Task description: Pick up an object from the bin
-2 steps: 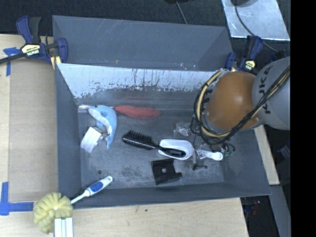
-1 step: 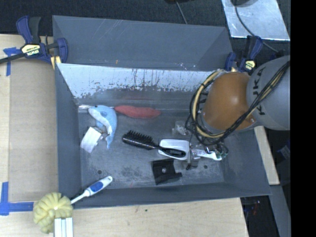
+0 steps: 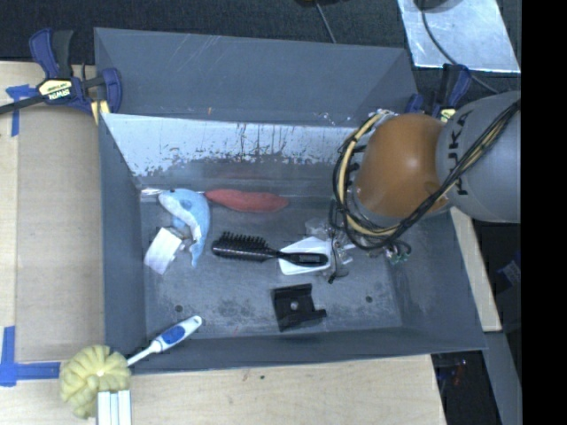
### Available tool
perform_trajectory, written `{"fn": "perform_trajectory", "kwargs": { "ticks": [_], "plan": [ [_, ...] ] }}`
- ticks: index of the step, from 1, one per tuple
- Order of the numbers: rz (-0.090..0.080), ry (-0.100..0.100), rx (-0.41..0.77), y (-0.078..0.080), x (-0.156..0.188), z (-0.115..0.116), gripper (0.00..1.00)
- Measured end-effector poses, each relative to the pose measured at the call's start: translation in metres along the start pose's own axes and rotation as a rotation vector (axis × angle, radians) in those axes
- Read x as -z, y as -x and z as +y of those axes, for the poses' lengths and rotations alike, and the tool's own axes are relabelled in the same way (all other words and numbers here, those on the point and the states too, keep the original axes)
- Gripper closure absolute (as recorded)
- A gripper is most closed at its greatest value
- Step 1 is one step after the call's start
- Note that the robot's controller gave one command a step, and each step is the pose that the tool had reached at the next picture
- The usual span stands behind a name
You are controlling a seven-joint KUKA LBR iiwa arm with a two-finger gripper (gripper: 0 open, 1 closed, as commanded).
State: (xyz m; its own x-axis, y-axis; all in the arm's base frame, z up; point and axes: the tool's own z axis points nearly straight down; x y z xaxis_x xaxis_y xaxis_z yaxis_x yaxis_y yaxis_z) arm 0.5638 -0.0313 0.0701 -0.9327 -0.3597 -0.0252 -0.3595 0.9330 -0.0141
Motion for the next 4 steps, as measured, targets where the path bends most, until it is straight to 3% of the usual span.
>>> {"fn": "perform_trajectory", "kwargs": {
  "ticks": [1, 2, 3, 4],
  "plan": [
    [0.000, 0.000, -0.001, 0.000, 0.000, 0.000, 1.00],
    [-0.005, -0.002, -0.004, 0.014, 0.000, -0.004, 1.00],
    [-0.001, 0.000, 0.018, 0.019, 0.000, 0.014, 1.00],
    [-0.008, -0.004, 0.022, 0.031, -0.001, 0.005, 1.00]
  ]
}}
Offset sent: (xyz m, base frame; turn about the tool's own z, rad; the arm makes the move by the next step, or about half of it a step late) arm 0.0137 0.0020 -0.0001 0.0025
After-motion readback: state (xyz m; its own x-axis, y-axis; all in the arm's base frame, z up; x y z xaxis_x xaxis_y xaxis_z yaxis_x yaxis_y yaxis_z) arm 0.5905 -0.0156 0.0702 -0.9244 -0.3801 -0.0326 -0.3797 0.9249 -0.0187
